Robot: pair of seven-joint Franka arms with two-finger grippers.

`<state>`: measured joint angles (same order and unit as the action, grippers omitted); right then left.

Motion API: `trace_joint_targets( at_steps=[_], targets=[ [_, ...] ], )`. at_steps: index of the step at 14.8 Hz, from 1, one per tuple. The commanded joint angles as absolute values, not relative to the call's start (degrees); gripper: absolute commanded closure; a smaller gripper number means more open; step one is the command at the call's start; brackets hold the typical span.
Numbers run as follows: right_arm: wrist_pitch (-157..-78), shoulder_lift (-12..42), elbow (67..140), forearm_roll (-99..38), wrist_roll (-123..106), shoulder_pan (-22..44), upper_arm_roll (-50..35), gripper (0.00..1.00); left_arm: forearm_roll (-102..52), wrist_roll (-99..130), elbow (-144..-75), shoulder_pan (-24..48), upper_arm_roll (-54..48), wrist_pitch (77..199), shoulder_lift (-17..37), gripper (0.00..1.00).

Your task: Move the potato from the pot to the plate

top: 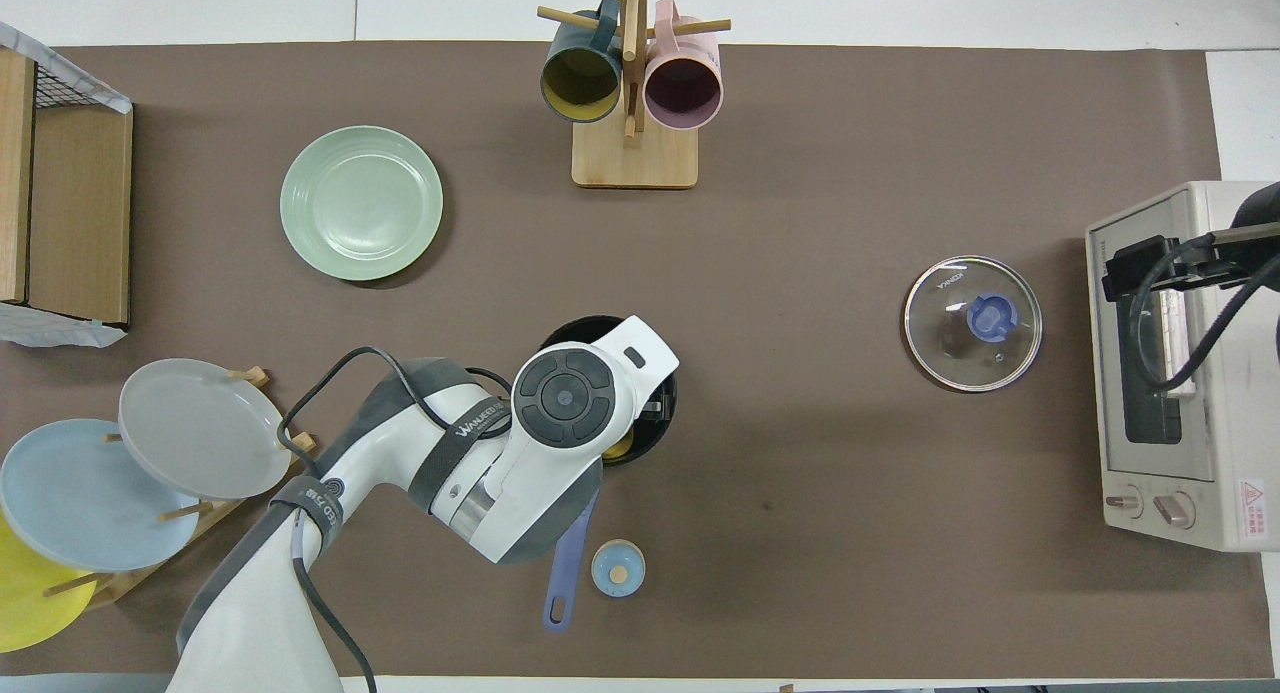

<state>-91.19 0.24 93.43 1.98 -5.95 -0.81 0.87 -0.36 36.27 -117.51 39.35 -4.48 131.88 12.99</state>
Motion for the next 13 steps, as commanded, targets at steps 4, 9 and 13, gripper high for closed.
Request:
trace_joint_targets(
  at_steps=[4, 9, 13],
  targets=[
    [-89.65, -0.18, 92.46, 1.67, -4.92, -1.76, 0.35, 0.00, -1.05, 36.56, -118.21, 40.43, -3.52, 133.16, 13.36, 0.05],
    [-89.48, -0.09, 92.37, 1.41, -5.01, -1.85, 0.44, 0.00, -1.05, 36.12, -117.60, 39.99, -3.52, 132.63, 13.45, 0.95],
    [-89.38, -0.18, 92.37, 1.41, -5.01, -1.76, 0.44, 0.00, -1.05, 36.30, -117.33, 39.90, -3.52, 132.45, 13.27, 1.00]
  ],
)
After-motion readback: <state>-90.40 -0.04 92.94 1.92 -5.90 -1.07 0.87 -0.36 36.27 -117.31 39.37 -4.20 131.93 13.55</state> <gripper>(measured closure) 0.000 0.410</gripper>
